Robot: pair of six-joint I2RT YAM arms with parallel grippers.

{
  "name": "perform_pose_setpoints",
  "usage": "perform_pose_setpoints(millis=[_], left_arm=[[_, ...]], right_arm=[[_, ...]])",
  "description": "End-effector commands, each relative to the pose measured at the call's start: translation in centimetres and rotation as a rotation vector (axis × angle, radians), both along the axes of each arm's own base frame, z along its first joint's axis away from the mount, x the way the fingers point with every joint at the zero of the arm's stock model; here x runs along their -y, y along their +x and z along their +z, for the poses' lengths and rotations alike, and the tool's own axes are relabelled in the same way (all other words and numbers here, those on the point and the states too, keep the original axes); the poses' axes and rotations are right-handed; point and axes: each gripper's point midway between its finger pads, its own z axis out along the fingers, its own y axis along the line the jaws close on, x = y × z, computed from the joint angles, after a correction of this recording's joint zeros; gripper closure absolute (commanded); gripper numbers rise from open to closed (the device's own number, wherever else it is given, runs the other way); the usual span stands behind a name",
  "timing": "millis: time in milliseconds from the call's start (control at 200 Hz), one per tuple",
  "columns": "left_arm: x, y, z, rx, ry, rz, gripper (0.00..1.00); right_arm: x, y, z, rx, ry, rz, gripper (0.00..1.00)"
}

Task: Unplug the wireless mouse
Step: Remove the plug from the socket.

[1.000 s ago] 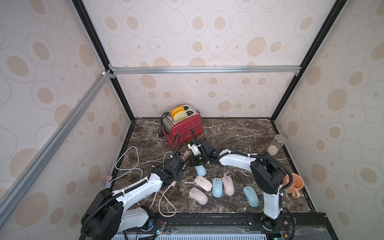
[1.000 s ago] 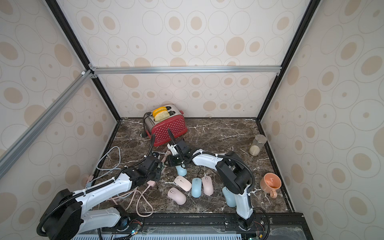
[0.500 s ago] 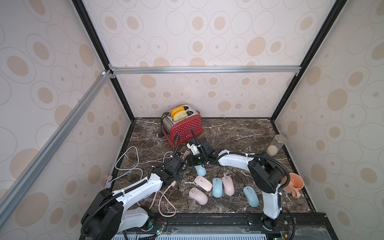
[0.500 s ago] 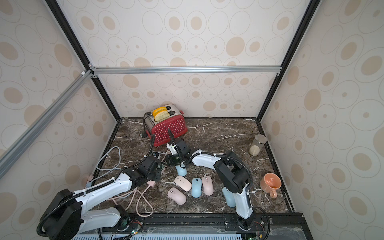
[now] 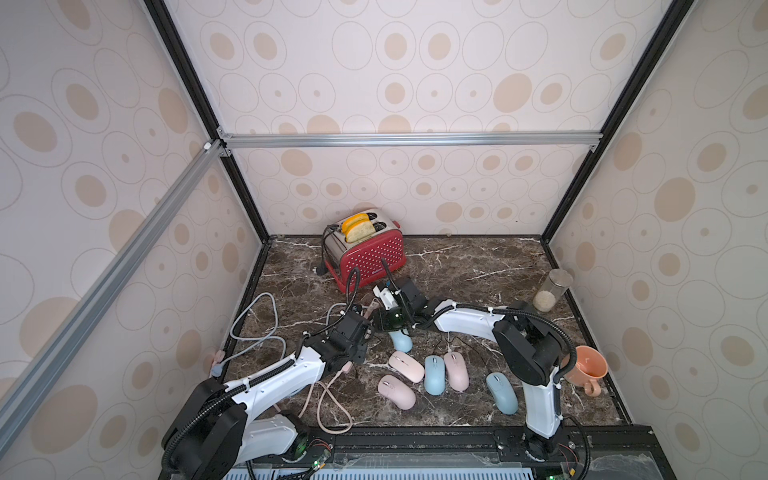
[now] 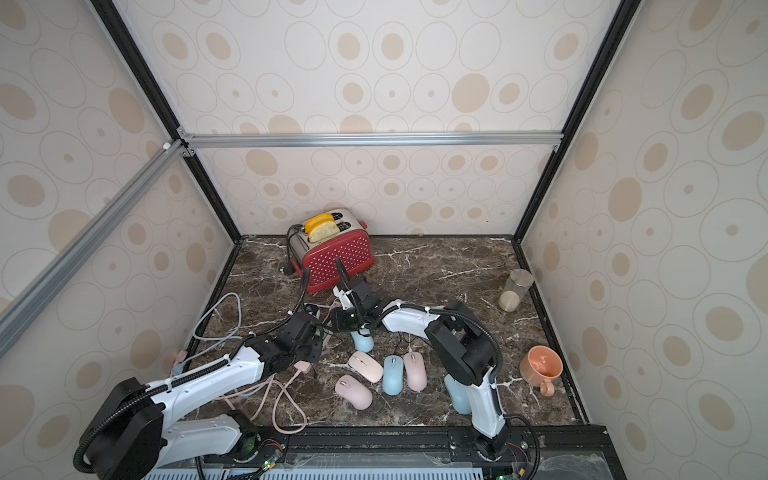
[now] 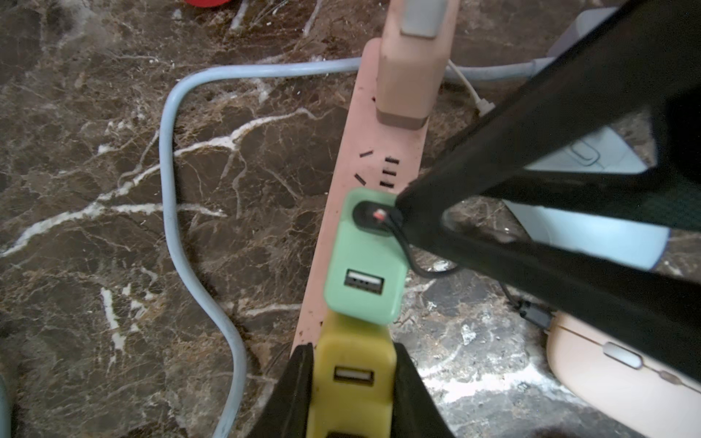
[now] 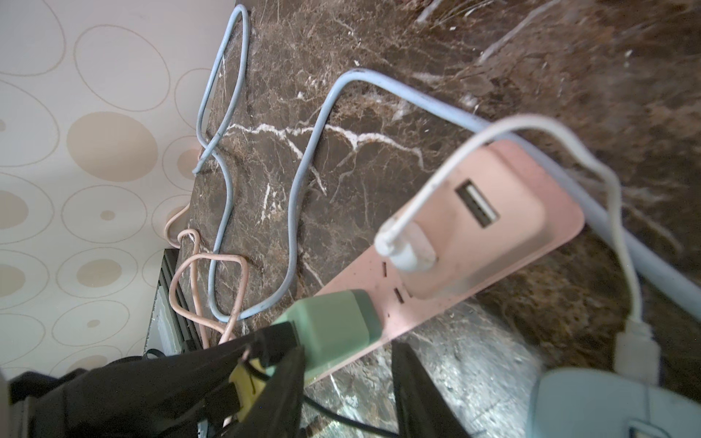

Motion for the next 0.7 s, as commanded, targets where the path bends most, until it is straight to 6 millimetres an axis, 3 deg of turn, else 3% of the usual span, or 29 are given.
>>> perform_pose_setpoints(millis=[0, 225, 381, 696], left_arm=[[1.5, 1.3, 1.5, 0.066, -0.134, 0.046, 1.0], [2.4, 1.4, 3.3, 0.153, -0.263, 0.036, 1.0], [1.3, 1.5, 3.6, 0.192, -0.23, 0.068, 1.0], [0.6, 0.3, 2.3, -0.011, -0.1, 0.097, 1.0]], right_arm=[[2.4, -0.8, -5.1, -0.058, -0.165, -0.062, 0.6], [3.2, -2.0, -7.2, -0.065, -0.234, -0.065, 0.61], [3.5, -2.3, -7.8, -0.069, -0.25, -0.071, 0.61], [3.6, -2.3, -8.0, -0.066, -0.257, -0.071, 0.61]])
